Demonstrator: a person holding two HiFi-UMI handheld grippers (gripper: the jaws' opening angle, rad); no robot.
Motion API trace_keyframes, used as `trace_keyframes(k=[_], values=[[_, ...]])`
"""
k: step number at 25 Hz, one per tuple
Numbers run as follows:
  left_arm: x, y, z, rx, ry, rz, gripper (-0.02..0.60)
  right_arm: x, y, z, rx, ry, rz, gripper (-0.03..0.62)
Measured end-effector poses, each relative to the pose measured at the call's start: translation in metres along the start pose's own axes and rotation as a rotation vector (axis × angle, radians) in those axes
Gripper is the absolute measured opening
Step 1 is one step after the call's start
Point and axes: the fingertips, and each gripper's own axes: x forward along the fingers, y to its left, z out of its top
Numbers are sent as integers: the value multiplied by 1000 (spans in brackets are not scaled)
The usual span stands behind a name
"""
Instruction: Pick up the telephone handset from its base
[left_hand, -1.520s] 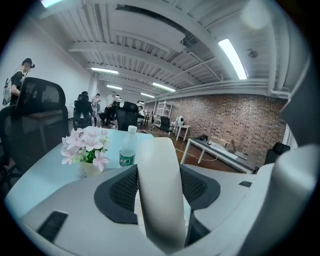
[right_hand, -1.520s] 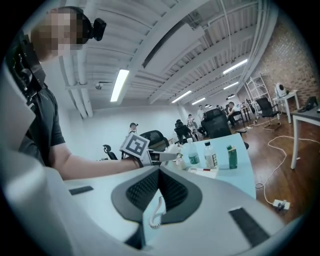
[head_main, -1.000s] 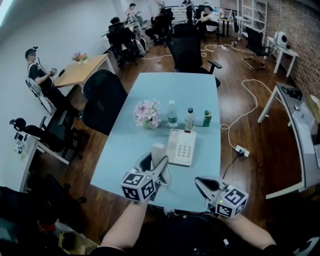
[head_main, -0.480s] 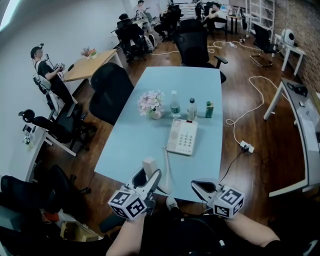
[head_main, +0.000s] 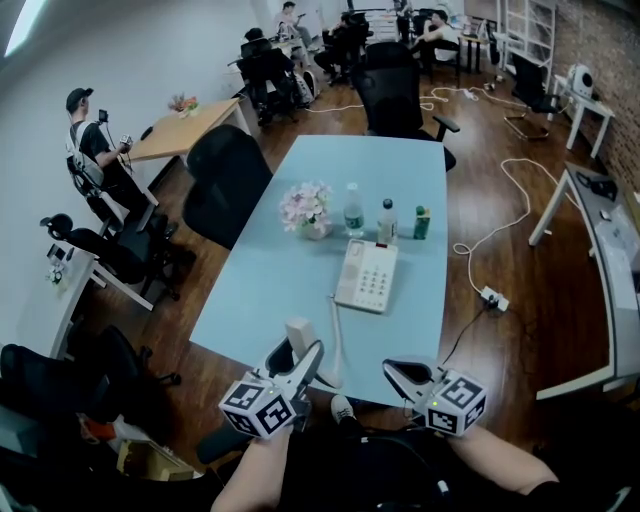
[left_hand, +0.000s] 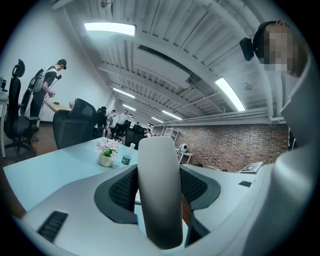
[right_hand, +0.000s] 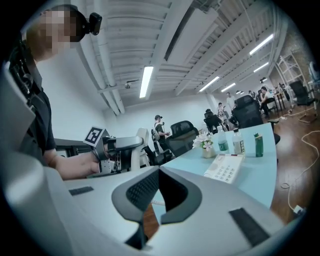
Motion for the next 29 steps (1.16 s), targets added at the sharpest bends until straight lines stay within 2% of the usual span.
trace_keyframes(k=[4,16,29], values=[[10,1,5,13,10,-14,241,2,-4,5,-34,8,-26,12],[31,-2,13,22,13,-53,241,9,-9,8,-52,13,-32,12],[19,6,12,36,27,-24,241,21,-3,9,-51,10,-8,12]])
